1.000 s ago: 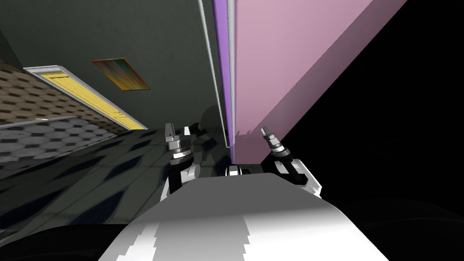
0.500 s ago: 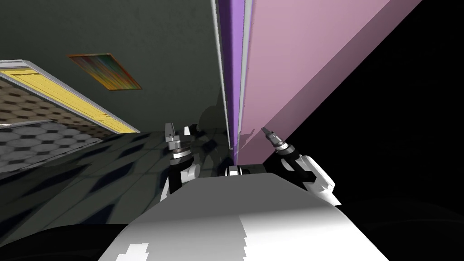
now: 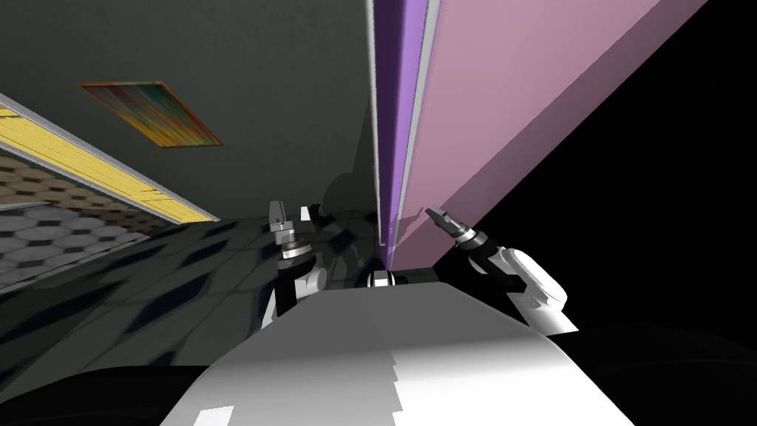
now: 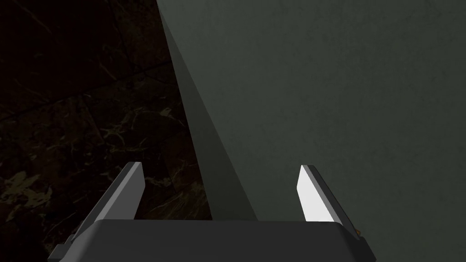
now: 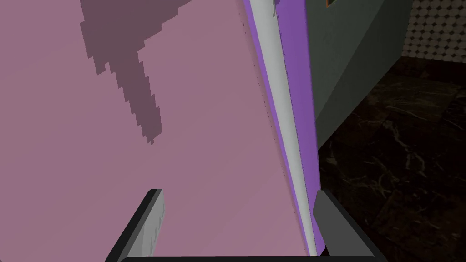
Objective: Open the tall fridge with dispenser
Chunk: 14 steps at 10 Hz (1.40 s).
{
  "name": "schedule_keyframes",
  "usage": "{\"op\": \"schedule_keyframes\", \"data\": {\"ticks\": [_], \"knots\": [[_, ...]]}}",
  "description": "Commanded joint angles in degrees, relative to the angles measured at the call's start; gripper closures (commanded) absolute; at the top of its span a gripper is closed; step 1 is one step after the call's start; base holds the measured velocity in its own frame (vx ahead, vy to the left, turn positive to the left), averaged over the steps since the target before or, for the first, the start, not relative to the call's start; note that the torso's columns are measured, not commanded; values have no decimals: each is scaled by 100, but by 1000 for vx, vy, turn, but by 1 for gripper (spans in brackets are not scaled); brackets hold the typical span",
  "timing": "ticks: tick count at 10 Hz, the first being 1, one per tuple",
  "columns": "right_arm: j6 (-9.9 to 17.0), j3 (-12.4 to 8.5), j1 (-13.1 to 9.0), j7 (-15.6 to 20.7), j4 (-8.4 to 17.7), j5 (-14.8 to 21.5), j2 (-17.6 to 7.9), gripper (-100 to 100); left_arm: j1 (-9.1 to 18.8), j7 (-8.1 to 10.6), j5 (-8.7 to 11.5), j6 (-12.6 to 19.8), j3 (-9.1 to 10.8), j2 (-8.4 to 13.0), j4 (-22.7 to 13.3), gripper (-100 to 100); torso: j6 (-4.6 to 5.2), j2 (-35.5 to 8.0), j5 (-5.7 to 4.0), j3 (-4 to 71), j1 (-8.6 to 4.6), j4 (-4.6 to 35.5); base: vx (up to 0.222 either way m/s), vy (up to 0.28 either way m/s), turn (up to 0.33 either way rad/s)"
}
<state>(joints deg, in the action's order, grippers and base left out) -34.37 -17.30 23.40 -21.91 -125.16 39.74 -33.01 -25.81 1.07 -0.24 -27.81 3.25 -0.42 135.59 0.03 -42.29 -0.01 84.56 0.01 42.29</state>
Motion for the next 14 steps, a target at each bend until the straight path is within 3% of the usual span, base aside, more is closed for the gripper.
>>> {"op": "schedule_keyframes", "data": {"ticks": [1,2,3,5,6,7,8,10,11,12,13,14], "knots": [[-10,-307,-61,-216,-13,461,-387,-100,1,0,0,0,0,0,0,0,-4,0,3,1,2,-1,46,187,-110],[-10,-307,-61,-216,-13,631,-437,-100,0,0,0,0,-1,0,0,0,-2,2,6,2,19,-1,54,167,-70],[-15,-515,-97,-351,-26,802,-657,-100,1,0,0,0,-1,0,0,0,-4,4,4,3,4,-2,37,167,-142],[-15,-515,-97,-351,-26,1063,-728,-100,1,0,0,0,0,0,0,0,-5,-4,-2,-2,-14,0,23,98,-29],[-16,-720,-129,-482,-43,1271,-997,-100,1,0,0,0,1,1,0,0,-16,3,-5,2,-25,-1,26,106,-93],[-16,-720,-129,-482,-43,1432,-1019,-100,0,0,0,0,0,1,0,0,-9,13,4,10,6,-3,39,125,-83],[-11,-921,-156,-609,-65,1603,-1250,-100,0,0,0,0,0,0,0,0,-14,18,9,13,19,-6,68,144,-134],[-11,-921,-156,-609,-65,1839,-1306,-100,0,0,0,0,0,1,0,0,-47,37,31,33,44,2,19,92,-63],[-1,-1117,-178,-732,-91,2071,-1569,-100,1,0,0,0,1,1,0,0,-59,35,32,32,44,1,2,90,-73],[-1,-1117,-178,-732,-91,2220,-1589,-100,1,0,0,0,0,1,0,0,-45,39,38,35,60,5,21,107,-68],[14,-1308,-195,-849,-123,2411,-1832,-100,1,0,0,0,0,1,0,0,-52,43,42,37,68,3,32,124,-113],[14,-1308,-195,-849,-123,2588,-1866,-100,0,0,0,0,0,0,0,0,-51,46,47,41,75,6,27,109,-76]]}}
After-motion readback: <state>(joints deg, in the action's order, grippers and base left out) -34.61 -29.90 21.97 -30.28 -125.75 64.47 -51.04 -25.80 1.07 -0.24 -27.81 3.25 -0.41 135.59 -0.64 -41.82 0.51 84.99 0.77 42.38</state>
